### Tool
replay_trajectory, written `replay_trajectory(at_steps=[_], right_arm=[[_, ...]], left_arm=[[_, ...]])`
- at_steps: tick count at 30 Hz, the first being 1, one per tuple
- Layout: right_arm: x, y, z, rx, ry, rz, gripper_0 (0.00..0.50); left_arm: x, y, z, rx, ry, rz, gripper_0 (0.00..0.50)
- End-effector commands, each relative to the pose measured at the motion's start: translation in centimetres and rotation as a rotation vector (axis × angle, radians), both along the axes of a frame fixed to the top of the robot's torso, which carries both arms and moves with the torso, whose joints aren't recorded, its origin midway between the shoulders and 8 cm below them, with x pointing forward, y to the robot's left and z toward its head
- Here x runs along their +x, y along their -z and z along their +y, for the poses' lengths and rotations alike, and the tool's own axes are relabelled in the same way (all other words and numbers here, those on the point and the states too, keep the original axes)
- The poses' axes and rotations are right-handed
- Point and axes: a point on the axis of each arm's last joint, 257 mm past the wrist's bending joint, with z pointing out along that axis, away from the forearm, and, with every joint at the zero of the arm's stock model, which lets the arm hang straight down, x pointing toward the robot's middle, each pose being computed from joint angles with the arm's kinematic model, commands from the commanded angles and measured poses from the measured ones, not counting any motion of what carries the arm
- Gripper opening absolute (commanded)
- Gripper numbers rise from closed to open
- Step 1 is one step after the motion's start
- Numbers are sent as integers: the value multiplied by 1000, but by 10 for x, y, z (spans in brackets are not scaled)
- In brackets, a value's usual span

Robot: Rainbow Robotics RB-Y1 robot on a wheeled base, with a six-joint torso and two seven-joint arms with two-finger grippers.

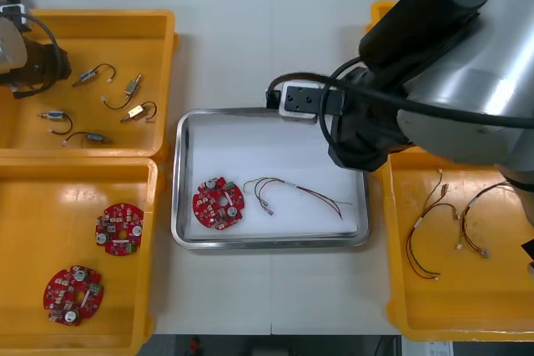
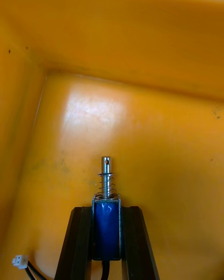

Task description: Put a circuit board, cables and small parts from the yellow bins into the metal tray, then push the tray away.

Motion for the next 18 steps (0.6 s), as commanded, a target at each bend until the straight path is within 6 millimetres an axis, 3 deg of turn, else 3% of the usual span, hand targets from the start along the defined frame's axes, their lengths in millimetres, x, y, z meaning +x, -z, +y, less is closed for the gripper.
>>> replay_trajectory(at_steps=[1, 7, 12, 18], right_arm=[[9, -29, -29, 37, 47, -43, 500], [22, -52, -58, 71, 122, -76, 500], [37, -75, -93, 95, 222, -127, 500], [47, -93, -138, 110, 355, -187, 500]], left_arm=[[-4, -45, 16, 91, 51, 22, 0], [-24, -68, 11, 48, 50, 82, 0], [-51, -83, 9, 59, 34, 165, 0], [-88, -84, -4, 98, 30, 242, 0]])
